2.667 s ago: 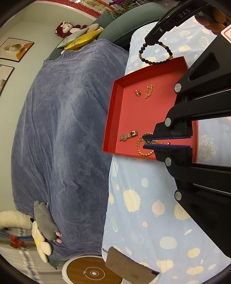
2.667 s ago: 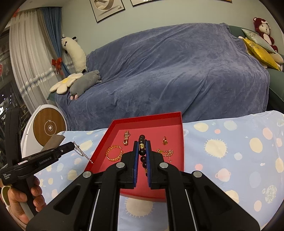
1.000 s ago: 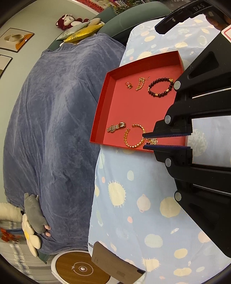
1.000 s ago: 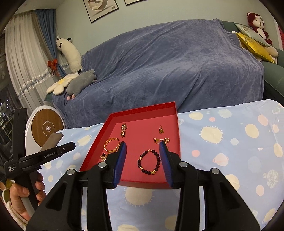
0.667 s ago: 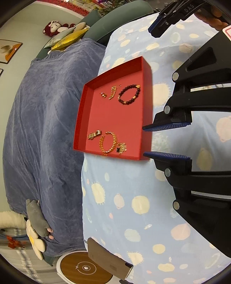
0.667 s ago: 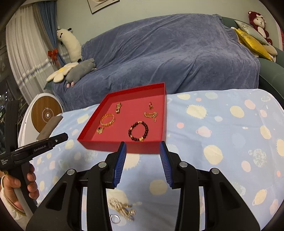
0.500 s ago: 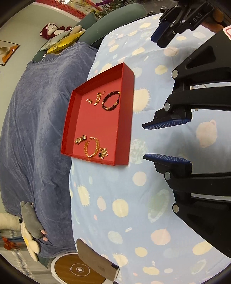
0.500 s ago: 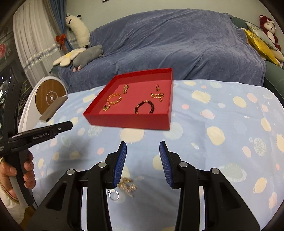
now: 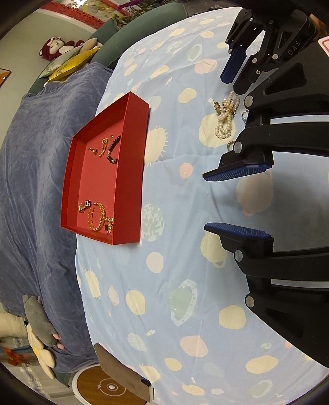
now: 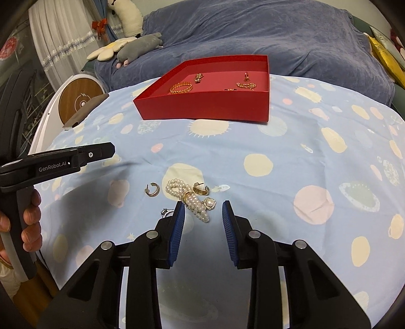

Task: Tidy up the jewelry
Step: 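Move back to the pile and grasp the pearl necklace with the right tool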

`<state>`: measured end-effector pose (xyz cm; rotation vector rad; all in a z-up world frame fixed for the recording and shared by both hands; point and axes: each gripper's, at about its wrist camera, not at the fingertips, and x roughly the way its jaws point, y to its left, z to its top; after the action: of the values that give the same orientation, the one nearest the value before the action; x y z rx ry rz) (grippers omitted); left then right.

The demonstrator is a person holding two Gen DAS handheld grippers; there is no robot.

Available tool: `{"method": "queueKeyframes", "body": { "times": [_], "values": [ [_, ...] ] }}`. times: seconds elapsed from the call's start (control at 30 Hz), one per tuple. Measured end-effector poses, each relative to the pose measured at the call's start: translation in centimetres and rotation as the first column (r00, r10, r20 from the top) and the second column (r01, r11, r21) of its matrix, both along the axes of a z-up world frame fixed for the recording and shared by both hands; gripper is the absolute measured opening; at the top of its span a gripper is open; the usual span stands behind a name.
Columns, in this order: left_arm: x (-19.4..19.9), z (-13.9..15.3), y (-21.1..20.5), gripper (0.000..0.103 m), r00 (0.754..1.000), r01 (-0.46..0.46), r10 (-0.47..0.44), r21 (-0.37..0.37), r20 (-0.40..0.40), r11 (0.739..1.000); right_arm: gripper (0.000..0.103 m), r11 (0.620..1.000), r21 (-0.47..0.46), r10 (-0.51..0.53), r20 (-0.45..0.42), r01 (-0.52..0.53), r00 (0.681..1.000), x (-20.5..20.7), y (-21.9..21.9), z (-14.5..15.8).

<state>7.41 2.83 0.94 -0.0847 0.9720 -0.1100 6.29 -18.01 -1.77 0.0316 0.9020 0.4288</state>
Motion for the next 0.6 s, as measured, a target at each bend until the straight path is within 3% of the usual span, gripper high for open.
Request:
{"method": "queueKeyframes", "body": {
  "times": [0.27,0.6],
  "values": [
    [-0.2,-1.2,-0.7,0.033,0.999,0.036,-0.036,0.024,-0.028,0.999,0.029,1.0,-0.02,0.024,-0.006,-0.024,1.0,0.1,0.6,-0.5],
    [-0.5,-1.3,-1.2,0.038,0.998,0.056,-0.055,0.026,-0.033,0.998,0.019,0.999,-0.027,0.035,-0.015,-0.036,0.999,0.3,1.1,-0.7]
  ]
}}
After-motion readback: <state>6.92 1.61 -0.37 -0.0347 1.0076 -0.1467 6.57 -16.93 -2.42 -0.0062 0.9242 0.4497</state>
